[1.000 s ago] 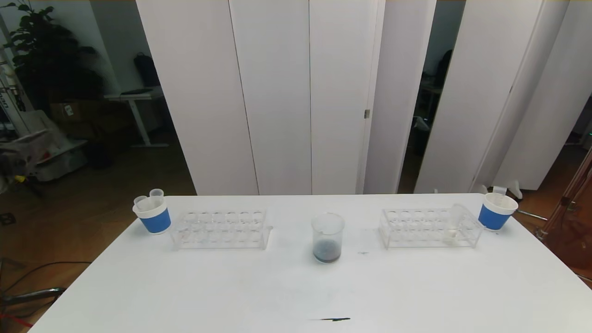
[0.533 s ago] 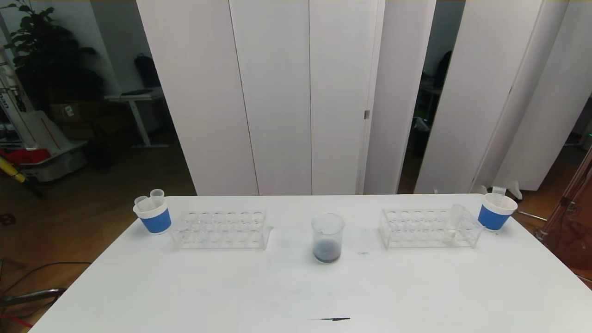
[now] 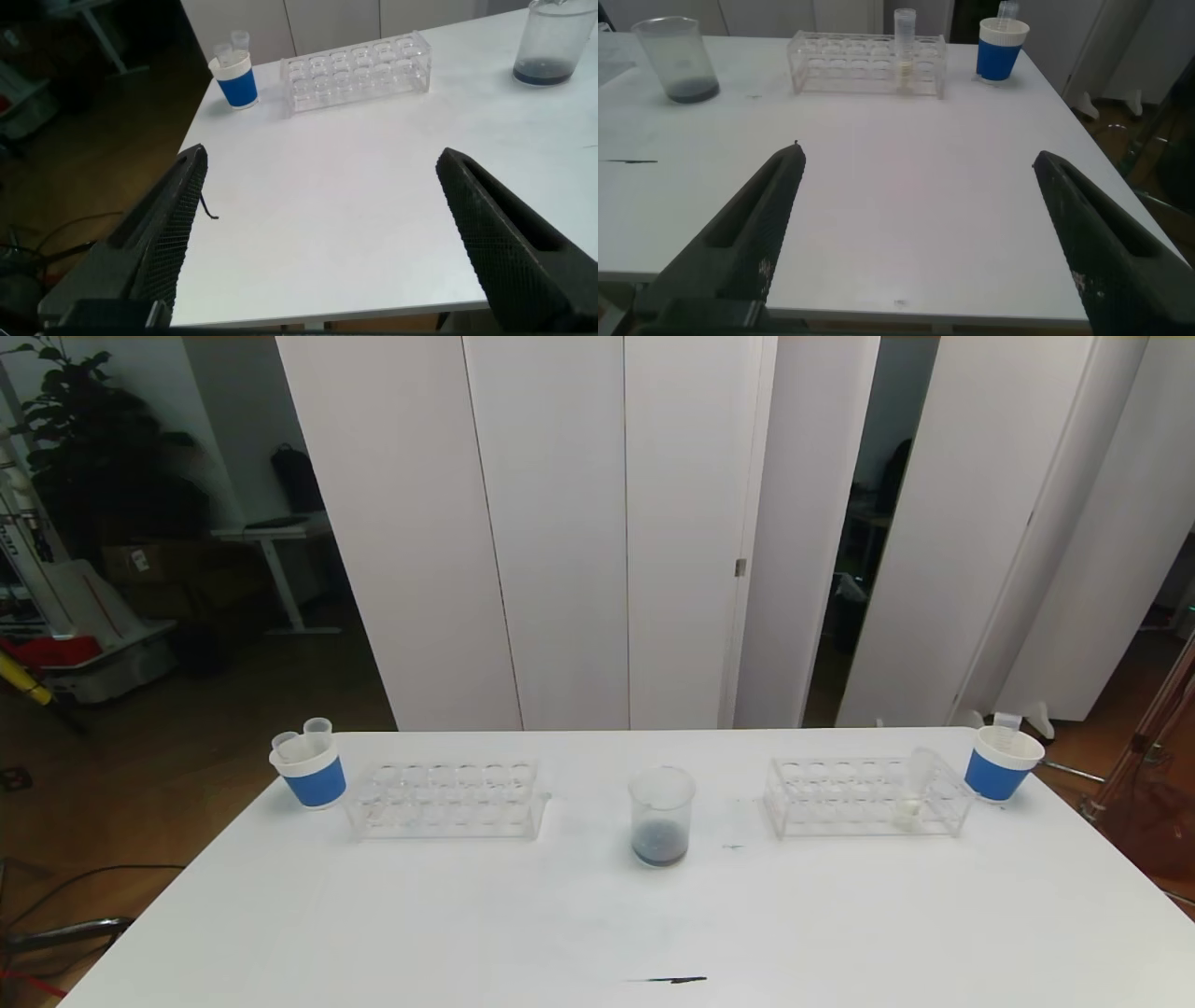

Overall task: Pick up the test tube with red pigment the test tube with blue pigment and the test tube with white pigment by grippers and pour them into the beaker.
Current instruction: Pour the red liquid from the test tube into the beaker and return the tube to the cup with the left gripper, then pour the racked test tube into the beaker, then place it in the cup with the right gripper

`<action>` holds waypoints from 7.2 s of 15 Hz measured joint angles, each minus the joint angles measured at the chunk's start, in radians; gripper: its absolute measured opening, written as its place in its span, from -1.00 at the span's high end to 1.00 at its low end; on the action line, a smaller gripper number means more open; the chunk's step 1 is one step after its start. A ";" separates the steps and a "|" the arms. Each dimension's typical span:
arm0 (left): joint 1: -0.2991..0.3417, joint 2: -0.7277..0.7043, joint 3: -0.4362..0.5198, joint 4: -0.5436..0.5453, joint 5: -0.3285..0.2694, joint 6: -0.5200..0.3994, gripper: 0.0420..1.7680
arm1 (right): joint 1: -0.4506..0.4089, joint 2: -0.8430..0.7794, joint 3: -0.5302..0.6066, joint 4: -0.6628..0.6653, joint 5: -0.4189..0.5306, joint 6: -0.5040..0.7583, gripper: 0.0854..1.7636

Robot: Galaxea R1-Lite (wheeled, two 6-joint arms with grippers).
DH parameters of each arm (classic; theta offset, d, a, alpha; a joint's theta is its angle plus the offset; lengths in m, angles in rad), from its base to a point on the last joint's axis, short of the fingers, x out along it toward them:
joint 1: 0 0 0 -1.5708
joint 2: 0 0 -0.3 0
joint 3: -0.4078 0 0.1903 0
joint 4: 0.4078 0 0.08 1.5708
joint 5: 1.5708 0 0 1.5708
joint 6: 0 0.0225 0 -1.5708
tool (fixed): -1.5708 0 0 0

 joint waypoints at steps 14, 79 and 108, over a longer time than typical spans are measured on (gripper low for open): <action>0.004 -0.128 0.264 -0.189 -0.067 -0.106 -0.98 | 0.000 0.000 0.000 0.000 0.000 0.000 -0.98; 0.004 -0.126 0.266 -0.189 -0.067 -0.107 -0.98 | 0.024 2.012 -0.457 -1.260 -0.070 -0.095 -0.98; 0.004 -0.126 0.266 -0.189 -0.067 -0.106 -0.98 | 0.005 2.221 -0.657 -1.335 -0.067 -0.056 0.42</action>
